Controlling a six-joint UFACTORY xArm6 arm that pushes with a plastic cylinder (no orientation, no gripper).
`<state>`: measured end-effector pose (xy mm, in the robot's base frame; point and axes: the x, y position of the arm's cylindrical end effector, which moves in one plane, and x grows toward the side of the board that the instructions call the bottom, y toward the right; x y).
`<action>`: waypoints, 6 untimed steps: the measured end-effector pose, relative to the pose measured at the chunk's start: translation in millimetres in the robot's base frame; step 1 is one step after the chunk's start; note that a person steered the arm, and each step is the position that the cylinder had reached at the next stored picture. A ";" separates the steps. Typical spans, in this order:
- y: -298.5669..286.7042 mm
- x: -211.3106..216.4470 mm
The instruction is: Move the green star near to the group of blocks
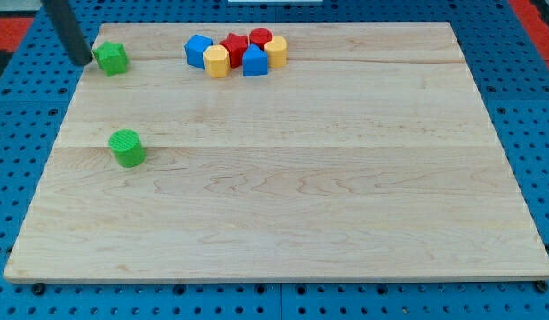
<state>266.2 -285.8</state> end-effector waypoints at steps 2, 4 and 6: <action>51.3 -1.7; 35.4 68.1; 94.3 26.9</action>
<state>293.1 -191.5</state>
